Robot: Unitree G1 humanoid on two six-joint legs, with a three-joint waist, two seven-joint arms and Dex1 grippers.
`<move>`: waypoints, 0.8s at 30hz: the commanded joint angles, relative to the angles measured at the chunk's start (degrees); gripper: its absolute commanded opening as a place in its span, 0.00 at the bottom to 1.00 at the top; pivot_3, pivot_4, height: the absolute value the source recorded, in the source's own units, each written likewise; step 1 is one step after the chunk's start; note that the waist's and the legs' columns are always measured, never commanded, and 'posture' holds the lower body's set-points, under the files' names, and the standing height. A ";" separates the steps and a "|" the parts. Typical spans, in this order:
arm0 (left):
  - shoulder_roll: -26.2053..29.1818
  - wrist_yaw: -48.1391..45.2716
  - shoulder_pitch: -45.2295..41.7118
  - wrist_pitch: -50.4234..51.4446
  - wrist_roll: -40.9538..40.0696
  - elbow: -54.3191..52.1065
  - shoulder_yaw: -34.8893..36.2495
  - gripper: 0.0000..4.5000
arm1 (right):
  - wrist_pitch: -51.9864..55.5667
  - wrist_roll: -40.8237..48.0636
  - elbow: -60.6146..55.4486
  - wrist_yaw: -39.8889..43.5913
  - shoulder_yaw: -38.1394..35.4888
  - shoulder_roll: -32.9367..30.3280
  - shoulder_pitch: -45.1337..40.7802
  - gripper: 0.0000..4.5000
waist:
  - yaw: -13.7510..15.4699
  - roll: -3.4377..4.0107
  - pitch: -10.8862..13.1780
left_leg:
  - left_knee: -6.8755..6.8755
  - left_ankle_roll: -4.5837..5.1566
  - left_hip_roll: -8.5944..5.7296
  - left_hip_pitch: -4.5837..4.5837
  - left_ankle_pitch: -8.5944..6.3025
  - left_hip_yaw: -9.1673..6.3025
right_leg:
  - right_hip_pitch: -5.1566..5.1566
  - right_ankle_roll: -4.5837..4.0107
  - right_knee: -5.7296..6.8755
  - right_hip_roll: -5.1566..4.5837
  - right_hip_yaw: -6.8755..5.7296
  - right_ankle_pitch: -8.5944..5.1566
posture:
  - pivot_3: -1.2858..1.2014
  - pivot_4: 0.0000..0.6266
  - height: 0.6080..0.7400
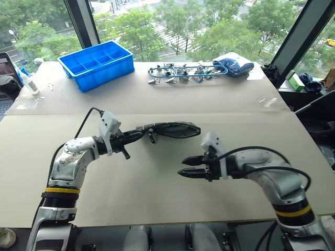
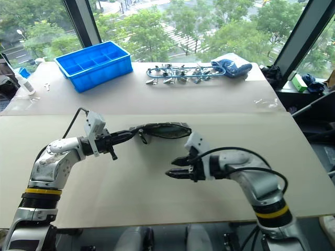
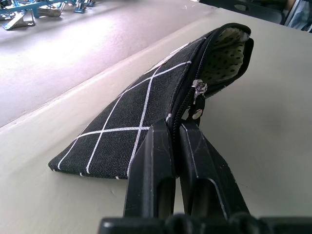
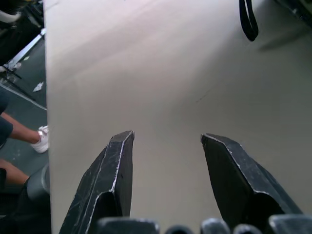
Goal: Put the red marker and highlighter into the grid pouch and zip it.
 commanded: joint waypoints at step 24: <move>-0.53 -0.16 -0.84 -0.33 -0.82 -2.22 0.26 0.00 | -10.65 -12.64 18.77 -11.18 8.69 14.34 -20.19 0.55 | -0.21 0.01 0.00 | -0.01 -0.05 0.02 -0.13 0.03 0.00 | -0.01 0.02 0.01 -0.01 -0.10 0.02 | 0.52 0.24 1.00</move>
